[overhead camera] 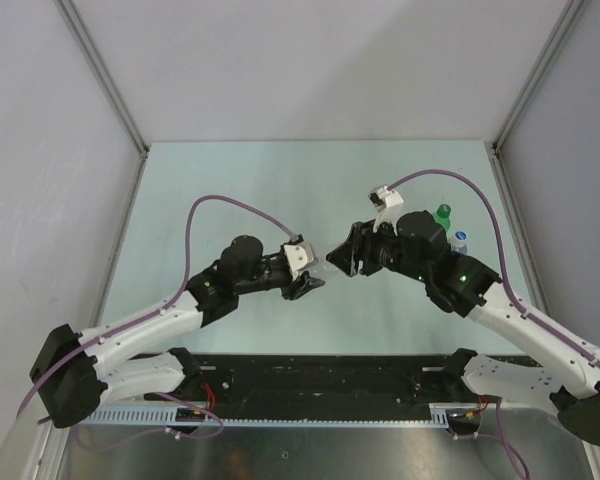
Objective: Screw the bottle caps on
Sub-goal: Screw the bottle cap onto the plastic bottle.
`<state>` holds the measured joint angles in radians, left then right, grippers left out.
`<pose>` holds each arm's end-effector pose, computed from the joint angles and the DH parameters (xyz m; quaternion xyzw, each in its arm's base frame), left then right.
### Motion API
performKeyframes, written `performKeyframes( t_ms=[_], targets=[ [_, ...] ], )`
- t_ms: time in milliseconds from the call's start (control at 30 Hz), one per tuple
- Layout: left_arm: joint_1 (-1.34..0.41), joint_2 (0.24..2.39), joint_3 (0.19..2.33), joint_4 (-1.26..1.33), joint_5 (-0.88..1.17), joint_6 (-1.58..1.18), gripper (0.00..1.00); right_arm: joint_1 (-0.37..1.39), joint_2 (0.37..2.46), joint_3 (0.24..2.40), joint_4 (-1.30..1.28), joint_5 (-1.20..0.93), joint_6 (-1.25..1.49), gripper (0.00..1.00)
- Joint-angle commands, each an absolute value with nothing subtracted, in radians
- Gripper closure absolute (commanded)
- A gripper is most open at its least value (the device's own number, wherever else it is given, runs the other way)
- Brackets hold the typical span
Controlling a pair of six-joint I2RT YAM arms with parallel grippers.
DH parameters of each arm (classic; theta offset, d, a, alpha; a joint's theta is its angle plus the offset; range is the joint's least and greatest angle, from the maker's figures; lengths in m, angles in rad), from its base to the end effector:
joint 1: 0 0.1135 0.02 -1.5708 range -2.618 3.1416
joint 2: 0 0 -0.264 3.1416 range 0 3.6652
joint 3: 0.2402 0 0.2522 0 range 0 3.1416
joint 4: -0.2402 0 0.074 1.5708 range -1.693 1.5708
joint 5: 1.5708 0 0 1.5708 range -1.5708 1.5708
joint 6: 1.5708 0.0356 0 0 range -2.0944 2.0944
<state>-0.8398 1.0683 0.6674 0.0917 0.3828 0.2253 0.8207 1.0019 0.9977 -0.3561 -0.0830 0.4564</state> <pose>0.1528 -0.1904 0.2719 0.4992 0.6260 -0.3215 0.5054 0.1515 0.1669 0.3563 -0.1720 0.8038 0.3662 0.4361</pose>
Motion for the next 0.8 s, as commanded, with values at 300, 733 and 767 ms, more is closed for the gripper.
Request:
performKeyframes(
  t_ms=[300,733,767],
  targets=[
    [-0.864,1.059,0.666,0.508,0.367,0.127,1.0,0.855,0.936,0.956,-0.376,-0.172,0.377,0.27],
    [-0.863,1.016,0.547,0.572,0.317,0.106,1.0,0.862,0.684,0.924,-0.352,-0.266,0.058,0.01],
    [-0.862,1.008,0.534,0.577,0.319,0.111,1.0,0.863,0.655,0.917,-0.345,-0.279,0.031,0.01]
  ],
)
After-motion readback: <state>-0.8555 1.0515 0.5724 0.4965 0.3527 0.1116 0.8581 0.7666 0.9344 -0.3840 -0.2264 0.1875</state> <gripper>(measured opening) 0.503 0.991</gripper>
